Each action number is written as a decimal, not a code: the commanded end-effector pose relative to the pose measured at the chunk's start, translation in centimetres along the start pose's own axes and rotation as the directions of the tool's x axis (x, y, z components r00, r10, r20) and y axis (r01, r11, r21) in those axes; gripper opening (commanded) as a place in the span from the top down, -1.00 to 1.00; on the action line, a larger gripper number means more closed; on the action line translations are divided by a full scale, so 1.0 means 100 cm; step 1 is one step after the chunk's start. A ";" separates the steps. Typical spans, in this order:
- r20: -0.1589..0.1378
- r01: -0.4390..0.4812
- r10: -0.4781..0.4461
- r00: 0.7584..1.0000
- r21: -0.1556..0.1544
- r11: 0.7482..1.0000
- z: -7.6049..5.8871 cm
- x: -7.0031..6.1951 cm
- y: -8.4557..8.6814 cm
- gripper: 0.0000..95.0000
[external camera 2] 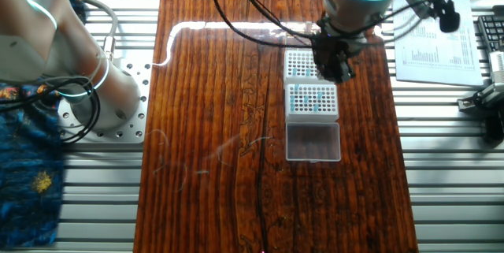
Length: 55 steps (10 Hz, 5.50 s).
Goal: Transfer all medium pipette tips from one holder to another
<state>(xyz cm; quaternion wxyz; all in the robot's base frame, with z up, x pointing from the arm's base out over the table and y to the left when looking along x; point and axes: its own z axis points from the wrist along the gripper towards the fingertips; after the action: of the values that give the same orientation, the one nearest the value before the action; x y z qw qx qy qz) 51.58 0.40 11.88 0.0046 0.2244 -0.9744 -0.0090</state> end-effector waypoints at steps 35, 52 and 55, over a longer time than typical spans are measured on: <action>0.001 0.159 -0.159 0.987 -0.011 0.987 0.030 0.009 -0.017 1.00; -0.018 0.054 -0.054 0.998 -0.022 0.998 -0.032 -0.054 0.005 1.00; -0.024 0.030 -0.031 0.999 -0.030 0.999 -0.024 -0.050 0.011 1.00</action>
<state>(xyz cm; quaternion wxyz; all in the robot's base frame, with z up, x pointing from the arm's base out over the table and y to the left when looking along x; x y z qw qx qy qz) 55.58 3.46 14.08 0.0213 0.2383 -0.9707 -0.0205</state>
